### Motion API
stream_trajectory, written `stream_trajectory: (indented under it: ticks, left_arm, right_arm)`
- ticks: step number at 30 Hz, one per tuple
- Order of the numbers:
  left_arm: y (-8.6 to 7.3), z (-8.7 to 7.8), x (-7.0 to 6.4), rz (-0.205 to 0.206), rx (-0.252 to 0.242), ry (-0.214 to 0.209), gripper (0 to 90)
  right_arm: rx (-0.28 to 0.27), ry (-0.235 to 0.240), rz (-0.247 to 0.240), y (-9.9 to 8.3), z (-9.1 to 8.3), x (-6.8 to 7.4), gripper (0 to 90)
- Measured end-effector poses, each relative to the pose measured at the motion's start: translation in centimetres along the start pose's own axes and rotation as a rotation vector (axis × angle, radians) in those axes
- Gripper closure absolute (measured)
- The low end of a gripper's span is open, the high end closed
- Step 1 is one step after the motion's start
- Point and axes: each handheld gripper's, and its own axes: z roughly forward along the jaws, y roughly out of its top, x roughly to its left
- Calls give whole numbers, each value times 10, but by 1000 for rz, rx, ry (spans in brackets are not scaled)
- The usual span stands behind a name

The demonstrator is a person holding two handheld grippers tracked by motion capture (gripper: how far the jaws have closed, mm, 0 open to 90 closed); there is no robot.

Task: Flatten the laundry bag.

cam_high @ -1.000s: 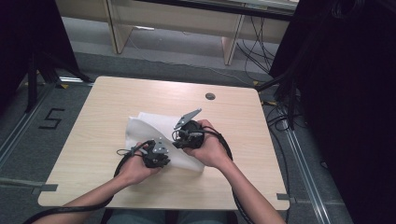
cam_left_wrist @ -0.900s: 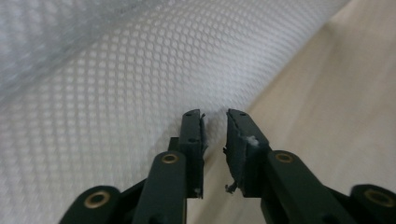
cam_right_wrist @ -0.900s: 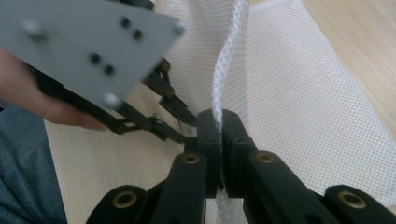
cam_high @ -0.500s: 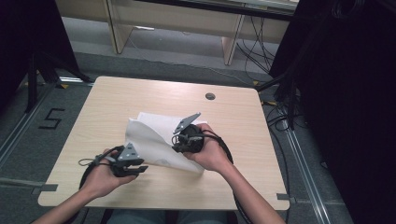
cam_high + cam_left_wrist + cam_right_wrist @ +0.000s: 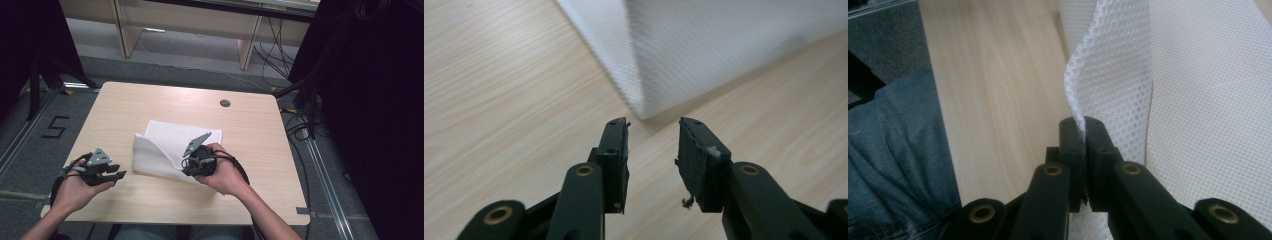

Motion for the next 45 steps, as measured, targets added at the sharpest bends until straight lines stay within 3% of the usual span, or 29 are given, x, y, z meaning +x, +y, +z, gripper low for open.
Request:
stream_trajectory:
  ticks: [6, 12, 14, 17, 18, 20, 21, 23, 24, 25, 29, 30, 34, 35, 36, 37, 38, 39, 40, 43, 44, 45]
  left_arm:
    - [-3, 0, 14, 1, 27, 44, 621]
    - [-3, 2, 15, -11, 16, 55, 603]
    - [-3, 1, 16, 6, 19, 60, 598]
    - [-3, 3, 16, -27, -10, 63, 586]
    - [-2, 0, 19, 6, 11, 70, 582]
    - [-2, 1, 19, -15, -13, 74, 574]
    - [-1, -1, 21, 8, 12, 75, 573]
    - [-1, -1, 22, 7, 1, 86, 569]
    - [-2, 1, 20, -25, -29, 91, 567]
    - [-1, 0, 20, -25, -21, 93, 564]
    - [-2, 1, 21, -15, -22, 86, 548]
    - [-1, -1, 22, 7, 1, 86, 547]
    - [-1, -1, 21, 10, -9, 93, 541]
    - [-1, -1, 21, 7, -12, 97, 539]
    - [-1, 2, 18, -24, -38, 98, 536]
    - [-1, -1, 20, 22, -12, 96, 534]
    - [-1, 2, 17, -12, -48, 96, 532]
    - [0, 0, 18, 28, -24, 93, 531]
    - [0, 1, 16, 9, -46, 94, 530]
    - [3, 0, 12, 35, -43, 74, 527]
    - [4, 3, 8, 1, -95, 64, 526]
    - [5, 1, 7, 36, -77, 53, 525]
  right_arm:
    - [9, 20, -10, -4, 1, 9, 887]
    - [22, 40, -12, -10, 2, 14, 885]
    - [23, 41, -12, -12, 3, 15, 884]
    - [25, 46, -9, -15, 3, 18, 883]
    - [24, 54, -7, -17, 4, 19, 883]
    - [24, 60, -7, -19, 4, 21, 882]
    - [28, 59, -6, -20, 4, 22, 882]
    - [35, 62, -7, -23, 4, 23, 882]
    - [37, 68, -5, -25, 4, 24, 882]
    - [37, 65, -4, -26, 4, 25, 882]
    - [52, 80, 5, -32, 6, 26, 881]
    - [53, 75, 5, -34, 7, 27, 880]
    - [62, 87, 14, -39, 9, 28, 880]
    - [62, 91, 13, -40, 11, 28, 879]
    - [63, 89, 18, -41, 11, 28, 879]
    - [64, 92, 21, -42, 12, 28, 879]
    - [69, 96, 23, -44, 13, 29, 878]
    - [74, 103, 30, -45, 15, 29, 878]
    - [75, 106, 37, -47, 17, 30, 878]
    - [87, 113, 61, -52, 21, 31, 875]
    - [87, 117, 51, -53, 23, 31, 875]
    - [93, 123, 60, -55, 25, 31, 875]
